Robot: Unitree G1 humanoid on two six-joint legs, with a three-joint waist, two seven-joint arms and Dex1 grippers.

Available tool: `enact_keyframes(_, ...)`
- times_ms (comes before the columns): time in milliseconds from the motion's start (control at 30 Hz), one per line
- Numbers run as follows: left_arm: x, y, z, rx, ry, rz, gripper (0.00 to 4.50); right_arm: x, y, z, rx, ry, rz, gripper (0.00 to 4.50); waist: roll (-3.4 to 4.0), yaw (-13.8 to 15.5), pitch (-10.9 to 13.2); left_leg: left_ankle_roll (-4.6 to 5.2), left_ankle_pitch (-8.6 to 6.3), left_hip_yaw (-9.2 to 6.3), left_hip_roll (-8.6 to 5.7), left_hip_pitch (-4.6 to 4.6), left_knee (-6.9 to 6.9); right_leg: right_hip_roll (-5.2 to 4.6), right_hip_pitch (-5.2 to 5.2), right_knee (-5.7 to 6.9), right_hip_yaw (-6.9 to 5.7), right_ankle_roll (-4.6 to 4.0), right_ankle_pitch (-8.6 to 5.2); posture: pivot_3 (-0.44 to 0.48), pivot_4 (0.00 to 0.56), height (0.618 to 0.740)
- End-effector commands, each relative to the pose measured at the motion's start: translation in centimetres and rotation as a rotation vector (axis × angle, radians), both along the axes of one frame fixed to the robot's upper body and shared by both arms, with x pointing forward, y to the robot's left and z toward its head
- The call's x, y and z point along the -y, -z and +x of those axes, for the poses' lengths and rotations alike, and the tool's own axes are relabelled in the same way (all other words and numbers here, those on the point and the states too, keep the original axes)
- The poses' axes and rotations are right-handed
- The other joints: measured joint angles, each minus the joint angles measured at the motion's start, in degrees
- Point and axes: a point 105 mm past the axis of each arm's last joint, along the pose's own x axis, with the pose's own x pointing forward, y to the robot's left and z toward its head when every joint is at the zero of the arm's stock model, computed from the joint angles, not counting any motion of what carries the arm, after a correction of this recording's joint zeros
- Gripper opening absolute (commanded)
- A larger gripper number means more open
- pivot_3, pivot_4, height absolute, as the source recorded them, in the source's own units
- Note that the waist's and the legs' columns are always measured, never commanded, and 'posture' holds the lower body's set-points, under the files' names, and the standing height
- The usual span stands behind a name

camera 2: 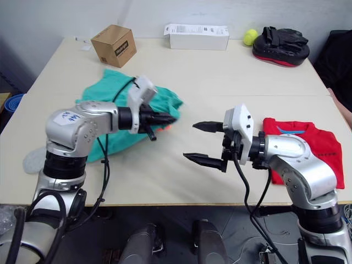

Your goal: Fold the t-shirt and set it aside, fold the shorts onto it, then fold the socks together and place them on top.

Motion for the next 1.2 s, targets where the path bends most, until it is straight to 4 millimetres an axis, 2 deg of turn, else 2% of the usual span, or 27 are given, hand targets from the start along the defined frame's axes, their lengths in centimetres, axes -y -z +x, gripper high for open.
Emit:
enact_keyframes(33,1.8,-0.1,-2.0,0.059,0.163,0.057,0.02,0.3,-0.2,-1.3,0.041,-0.044,-0.040,4.50,0.00,0.0,0.0,0.00,0.00,0.00,-0.01,0.01,-0.02,-0.01,0.00,-0.01,0.02,0.00,0.00,0.000,0.150,0.740)
enact_keyframes(200,3.7,0.6,-3.9,-0.012,0.310,0.033,0.02,1.0,0.4,-2.4,0.022,-0.053,-0.076,4.50,0.00,0.2,0.0,0.01,0.00,-0.02,0.00,-0.01,0.00,0.00,-0.01,-0.02,0.02,-0.03,-0.02,0.000,0.150,0.740)
enact_keyframes(400,6.9,1.5,-4.2,-0.090,0.319,-0.006,0.02,1.7,1.2,-3.1,0.046,-0.030,-0.146,4.50,-0.01,0.4,0.0,0.19,-0.04,-0.12,-0.08,-0.02,0.09,-0.04,0.12,-0.13,0.00,-0.02,-0.02,0.000,0.150,0.740)
enact_keyframes(500,7.1,1.9,-3.6,-0.121,0.266,-0.012,0.02,2.0,1.3,-2.8,0.070,0.000,-0.155,4.50,-0.02,0.2,0.0,0.45,-0.18,-0.13,-0.09,-0.04,0.08,-0.05,0.12,-0.16,0.00,-0.02,-0.02,0.000,0.150,0.740)
enact_keyframes(567,6.8,1.2,-3.5,-0.151,0.241,-0.074,0.02,2.1,1.5,-2.7,0.079,0.013,-0.158,4.50,-0.02,0.1,0.0,0.40,-0.16,-0.12,-0.07,-0.02,0.05,-0.03,0.12,-0.15,0.01,-0.01,-0.02,0.000,0.150,0.740)
enact_keyframes(600,6.5,0.8,-3.6,-0.162,0.244,-0.102,0.46,2.1,1.6,-2.6,0.085,0.016,-0.166,4.50,-0.02,0.1,0.0,0.34,-0.13,-0.13,-0.05,-0.02,0.04,-0.02,0.11,-0.14,0.00,-0.01,-0.02,0.000,0.150,0.740)
enact_keyframes(633,6.0,0.3,-3.9,-0.162,0.252,-0.129,0.60,2.2,1.9,-2.6,0.092,0.017,-0.180,4.50,-0.02,0.1,0.0,0.14,-0.01,-0.14,-0.03,-0.02,0.03,0.01,0.10,-0.14,-0.02,-0.01,-0.02,0.000,0.150,0.740)
enact_keyframes(767,3.4,-1.2,-4.8,-0.161,0.254,-0.183,1.82,2.4,2.8,-2.5,0.101,0.020,-0.205,4.50,-0.02,0.0,0.0,-0.02,0.07,-0.22,0.02,0.00,-0.06,0.09,0.11,-0.12,-0.04,-0.03,-0.03,0.000,0.150,0.740)
enact_keyframes(900,-1.3,-1.5,-4.9,-0.090,0.180,-0.125,3.07,2.4,2.9,-2.2,0.105,0.027,-0.201,4.50,-0.01,-0.4,0.0,-0.07,0.09,-0.21,0.03,0.03,-0.06,0.10,0.10,-0.08,-0.02,-0.04,-0.04,0.000,0.150,0.740)
enact_keyframes(933,-2.4,-1.2,-5.0,-0.068,0.164,-0.086,3.41,2.4,2.9,-2.2,0.106,0.026,-0.200,4.50,-0.02,-0.5,0.0,-0.09,0.10,-0.21,0.03,0.04,-0.08,0.10,0.10,-0.07,-0.02,-0.05,-0.04,0.000,0.150,0.740)
enact_keyframes(1033,-6.4,1.4,-5.2,0.061,0.134,0.163,4.36,2.4,2.9,-2.1,0.112,0.017,-0.203,4.50,-0.02,-0.9,0.0,-0.15,0.09,-0.23,0.03,0.06,-0.14,0.08,0.10,-0.06,-0.03,-0.10,-0.08,0.000,0.150,0.740)
enact_keyframes(1133,-9.3,4.5,-6.4,0.161,0.220,0.404,4.47,2.2,3.2,-2.3,0.119,-0.006,-0.225,4.50,-0.01,-1.1,0.0,-0.24,0.01,-0.18,0.00,0.09,-0.23,0.00,0.10,-0.16,-0.04,-0.16,-0.11,0.000,0.150,0.740)
enact_keyframes(1200,-10.4,5.6,-6.7,0.200,0.248,0.482,4.47,2.1,3.5,-2.4,0.130,-0.022,-0.249,4.50,-0.02,-1.0,0.0,-0.39,-0.15,-0.14,0.00,0.03,-0.25,-0.07,0.05,-0.22,-0.04,-0.24,-0.15,0.000,0.150,0.740)
